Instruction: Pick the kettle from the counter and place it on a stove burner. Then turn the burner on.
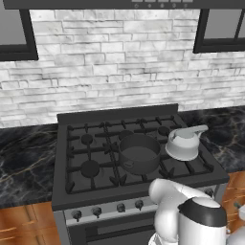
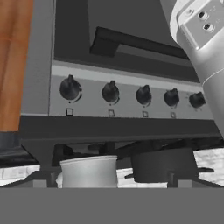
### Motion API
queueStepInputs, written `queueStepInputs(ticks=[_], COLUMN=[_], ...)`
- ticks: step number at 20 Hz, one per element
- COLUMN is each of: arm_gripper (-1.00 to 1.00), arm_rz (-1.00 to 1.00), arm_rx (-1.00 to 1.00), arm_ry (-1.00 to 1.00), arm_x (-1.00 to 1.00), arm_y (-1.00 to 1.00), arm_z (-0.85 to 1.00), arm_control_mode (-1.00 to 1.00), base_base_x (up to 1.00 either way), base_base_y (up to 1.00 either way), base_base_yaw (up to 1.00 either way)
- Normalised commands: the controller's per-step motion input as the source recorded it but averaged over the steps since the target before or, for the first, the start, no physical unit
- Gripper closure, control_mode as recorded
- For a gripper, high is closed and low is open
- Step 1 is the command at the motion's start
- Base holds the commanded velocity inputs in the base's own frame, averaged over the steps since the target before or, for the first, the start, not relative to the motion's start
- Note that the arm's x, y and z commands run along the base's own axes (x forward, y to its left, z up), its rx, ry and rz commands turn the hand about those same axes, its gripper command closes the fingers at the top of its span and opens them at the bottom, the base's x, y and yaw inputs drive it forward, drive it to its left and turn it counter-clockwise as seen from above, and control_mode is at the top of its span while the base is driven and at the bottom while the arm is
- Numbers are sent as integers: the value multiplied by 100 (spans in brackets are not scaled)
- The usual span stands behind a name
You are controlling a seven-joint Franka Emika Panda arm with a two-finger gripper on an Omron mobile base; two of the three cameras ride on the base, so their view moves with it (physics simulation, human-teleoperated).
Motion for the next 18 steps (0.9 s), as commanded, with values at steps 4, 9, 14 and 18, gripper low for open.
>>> queueStepInputs(ticks=[4, 9, 14, 18], arm_gripper=[-100, -100, -100, -100], arm_rz=[0, 0, -1, -5], arm_rx=[0, 5, 11, 8], arm_ry=[0, 0, 0, 0], arm_x=[9, 14, 23, 28], arm_y=[4, 6, 18, 16], arm_z=[-3, -8, -8, -5], arm_control_mode=[-100, -100, -100, -100], base_base_x=[0, 0, 0, 0], base_base_y=[0, 0, 0, 0], base_base_yaw=[0, 0, 0, 0])
